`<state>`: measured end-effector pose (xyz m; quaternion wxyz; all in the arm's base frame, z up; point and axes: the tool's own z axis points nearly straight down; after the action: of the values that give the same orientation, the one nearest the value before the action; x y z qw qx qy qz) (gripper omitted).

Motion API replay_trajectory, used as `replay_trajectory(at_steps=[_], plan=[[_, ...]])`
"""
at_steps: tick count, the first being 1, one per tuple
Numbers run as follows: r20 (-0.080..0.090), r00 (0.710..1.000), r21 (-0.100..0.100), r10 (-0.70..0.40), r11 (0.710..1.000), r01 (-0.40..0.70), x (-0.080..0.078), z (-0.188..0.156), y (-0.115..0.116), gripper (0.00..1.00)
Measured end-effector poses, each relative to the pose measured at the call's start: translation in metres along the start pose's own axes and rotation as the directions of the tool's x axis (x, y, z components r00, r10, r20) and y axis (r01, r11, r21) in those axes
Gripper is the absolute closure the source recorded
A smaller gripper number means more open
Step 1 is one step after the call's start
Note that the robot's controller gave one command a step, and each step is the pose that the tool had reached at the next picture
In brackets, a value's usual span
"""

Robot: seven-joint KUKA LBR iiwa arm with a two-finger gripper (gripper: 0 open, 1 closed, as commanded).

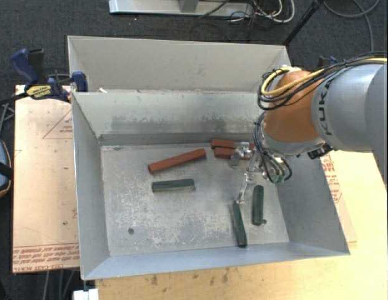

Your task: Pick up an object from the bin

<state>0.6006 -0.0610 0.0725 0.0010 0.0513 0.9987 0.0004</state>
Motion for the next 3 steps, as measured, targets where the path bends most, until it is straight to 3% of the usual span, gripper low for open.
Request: replay_trajectory(at_steps=[1, 2, 3], plan=[[-0.003, 0.990, -0.002, -0.142, 0.990, 0.142, 0.007, -0.009, -0.008, 0.00], [0.000, 0.935, 0.001, -0.354, 0.935, 0.354, 0.044, -0.016, -0.014, 0.00], [-0.003, 0.946, -0.002, -0.325, 0.946, 0.325, 0.070, -0.025, -0.001, 0.00]])
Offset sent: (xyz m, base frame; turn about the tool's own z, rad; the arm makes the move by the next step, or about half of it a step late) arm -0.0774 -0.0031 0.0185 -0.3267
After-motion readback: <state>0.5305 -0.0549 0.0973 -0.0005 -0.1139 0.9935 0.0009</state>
